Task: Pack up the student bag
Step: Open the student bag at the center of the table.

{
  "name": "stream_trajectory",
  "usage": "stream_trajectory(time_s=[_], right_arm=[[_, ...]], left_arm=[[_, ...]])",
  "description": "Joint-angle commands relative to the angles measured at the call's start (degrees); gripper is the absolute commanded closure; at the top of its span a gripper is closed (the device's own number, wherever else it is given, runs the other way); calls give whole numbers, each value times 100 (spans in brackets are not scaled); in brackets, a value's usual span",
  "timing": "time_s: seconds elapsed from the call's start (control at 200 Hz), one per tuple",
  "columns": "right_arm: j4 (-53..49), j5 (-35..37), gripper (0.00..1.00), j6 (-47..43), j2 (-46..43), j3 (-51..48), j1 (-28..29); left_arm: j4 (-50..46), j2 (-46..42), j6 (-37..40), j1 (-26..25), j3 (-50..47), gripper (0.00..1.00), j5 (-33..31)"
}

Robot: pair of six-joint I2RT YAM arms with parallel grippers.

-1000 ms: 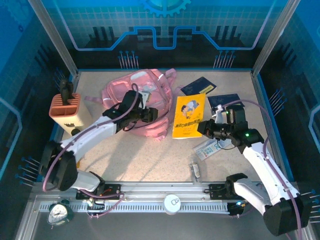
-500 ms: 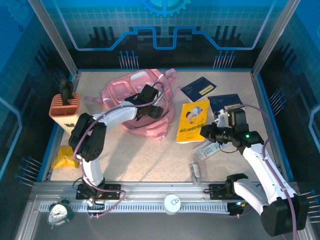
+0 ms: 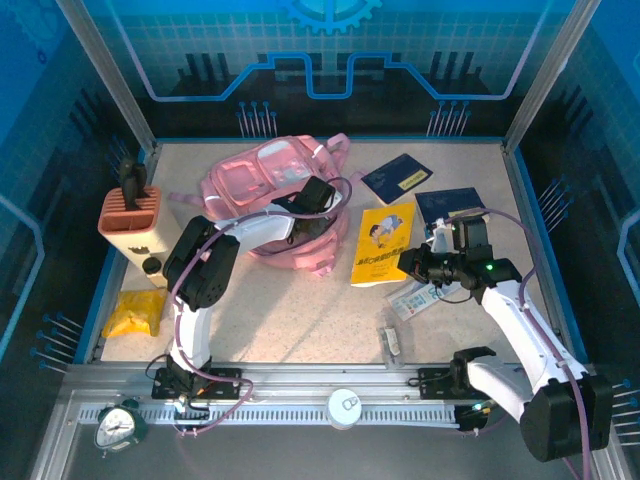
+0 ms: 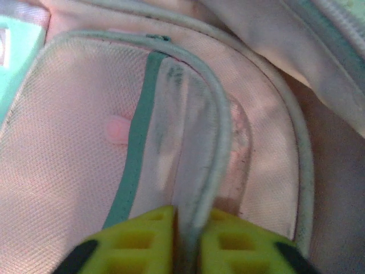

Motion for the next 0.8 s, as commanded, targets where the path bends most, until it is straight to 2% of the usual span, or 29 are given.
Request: stream_trajectory(time_s=[0.0, 0.285, 0.45, 0.605, 0.795], right_arm=[[287, -185, 100, -53, -79, 124, -90], [-329, -40, 100, -489, -258, 310, -89], [-711, -42, 100, -720, -355, 473, -90], [-881, -166, 100, -822, -409, 508, -89], [-821, -535, 100, -746, -402, 524, 38]], left_arm=[[44, -422, 75, -62, -48, 99, -124], [-287, -1351, -224, -449, -427, 100, 189], [-657, -1852, -467, -712, -598, 100, 80], [-720, -2283, -748, -694, -715, 100, -19], [-860, -2589, -1014, -602, -414, 100, -214]])
